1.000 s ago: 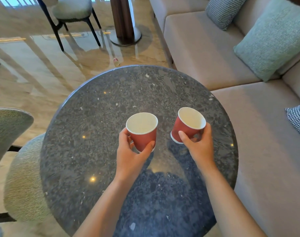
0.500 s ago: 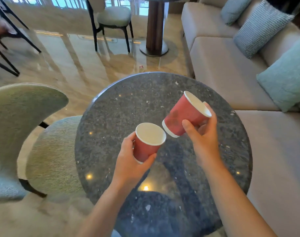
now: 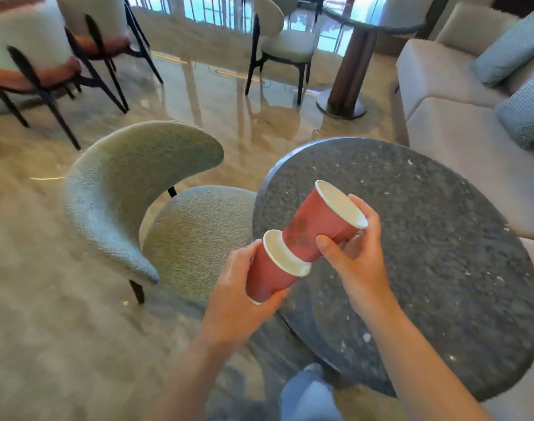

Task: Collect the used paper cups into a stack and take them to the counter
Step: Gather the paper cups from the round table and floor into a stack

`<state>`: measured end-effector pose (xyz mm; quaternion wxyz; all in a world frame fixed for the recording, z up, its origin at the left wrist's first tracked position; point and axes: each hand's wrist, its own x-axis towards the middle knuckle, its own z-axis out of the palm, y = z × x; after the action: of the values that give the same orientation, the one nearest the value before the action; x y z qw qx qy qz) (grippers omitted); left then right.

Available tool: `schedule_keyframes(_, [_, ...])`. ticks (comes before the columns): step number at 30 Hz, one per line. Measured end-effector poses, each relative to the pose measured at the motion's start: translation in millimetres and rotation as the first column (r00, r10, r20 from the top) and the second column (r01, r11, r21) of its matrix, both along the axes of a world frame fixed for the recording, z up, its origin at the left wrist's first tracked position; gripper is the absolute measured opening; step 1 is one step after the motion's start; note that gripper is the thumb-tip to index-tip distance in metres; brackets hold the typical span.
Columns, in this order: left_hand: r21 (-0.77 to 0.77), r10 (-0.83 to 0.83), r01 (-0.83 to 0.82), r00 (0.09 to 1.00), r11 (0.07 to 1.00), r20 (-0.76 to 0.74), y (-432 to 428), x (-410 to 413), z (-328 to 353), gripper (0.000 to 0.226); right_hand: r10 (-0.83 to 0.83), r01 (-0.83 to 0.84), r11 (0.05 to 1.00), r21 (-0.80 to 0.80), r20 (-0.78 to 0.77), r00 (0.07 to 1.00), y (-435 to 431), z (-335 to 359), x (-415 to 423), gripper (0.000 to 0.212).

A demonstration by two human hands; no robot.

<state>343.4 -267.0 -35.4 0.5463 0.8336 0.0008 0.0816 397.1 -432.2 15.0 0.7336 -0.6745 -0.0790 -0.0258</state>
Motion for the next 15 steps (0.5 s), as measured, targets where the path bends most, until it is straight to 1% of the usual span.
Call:
schedule_keyframes(7, [-0.026, 0.097, -0.098, 0.995, 0.995, -0.006, 113.0, -66.7, 6.0, 0.072, 0.178, -0.178, 0.984, 0.017, -0.032, 0.983, 118.2, -4.4, -50.2, 0.061])
schedule_keyframes(10, [-0.049, 0.142, -0.142, 0.99, 0.989, -0.009, 151.3, -91.5, 8.8, 0.07, 0.269, -0.268, 0.963, 0.029, -0.073, 0.96, 163.2, -3.5, -67.5, 0.066])
schedule_keyframes(15, [-0.067, 0.276, -0.277, 0.961, 0.958, -0.031, 201.3, -113.0, 11.5, 0.066, 0.413, -0.41, 0.91, 0.056, -0.163, 0.896, 223.4, -4.0, -78.0, 0.071])
